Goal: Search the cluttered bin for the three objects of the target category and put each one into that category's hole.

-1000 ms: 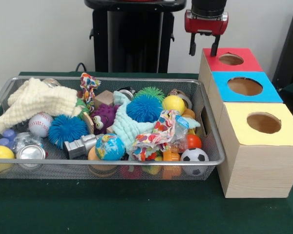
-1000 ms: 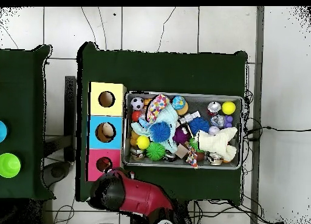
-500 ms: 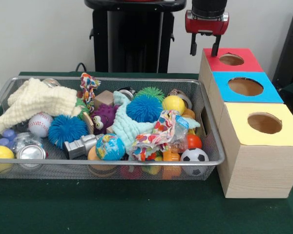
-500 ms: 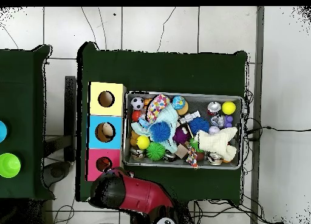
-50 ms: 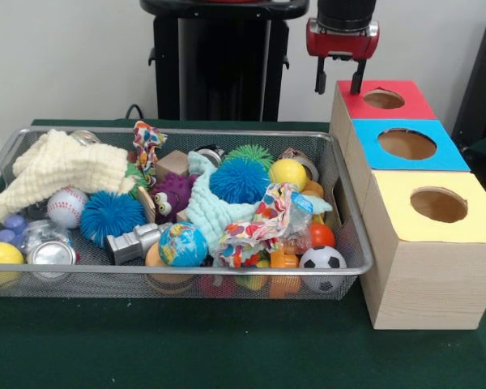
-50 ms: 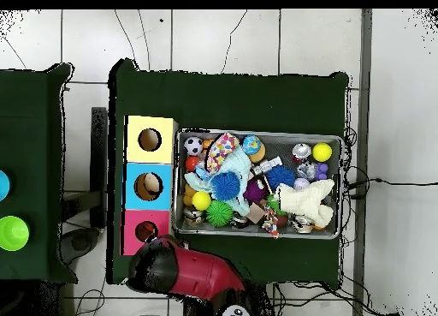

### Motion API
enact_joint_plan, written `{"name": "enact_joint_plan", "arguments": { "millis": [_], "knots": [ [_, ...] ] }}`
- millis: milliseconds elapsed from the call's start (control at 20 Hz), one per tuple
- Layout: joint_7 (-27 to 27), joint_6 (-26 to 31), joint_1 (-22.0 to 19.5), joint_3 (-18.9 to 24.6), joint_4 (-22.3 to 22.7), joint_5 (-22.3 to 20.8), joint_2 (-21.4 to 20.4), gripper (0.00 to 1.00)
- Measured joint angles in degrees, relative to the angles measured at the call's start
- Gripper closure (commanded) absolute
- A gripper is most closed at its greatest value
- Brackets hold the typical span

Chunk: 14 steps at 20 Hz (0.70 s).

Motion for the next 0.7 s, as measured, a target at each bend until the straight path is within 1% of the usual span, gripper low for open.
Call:
{"name": "enact_joint_plan", "arguments": {
  "millis": [150,400,700],
  "knots": [
    [0.0,0.16,-0.66,0.61,-0.01,-0.5,0.0,0.0],
    [0.0,0.67,-0.61,0.59,-0.42,-0.56,0.17,0.0],
    [0.0,4.73,-1.22,0.65,-2.23,-0.51,1.01,0.0]
  ]
}}
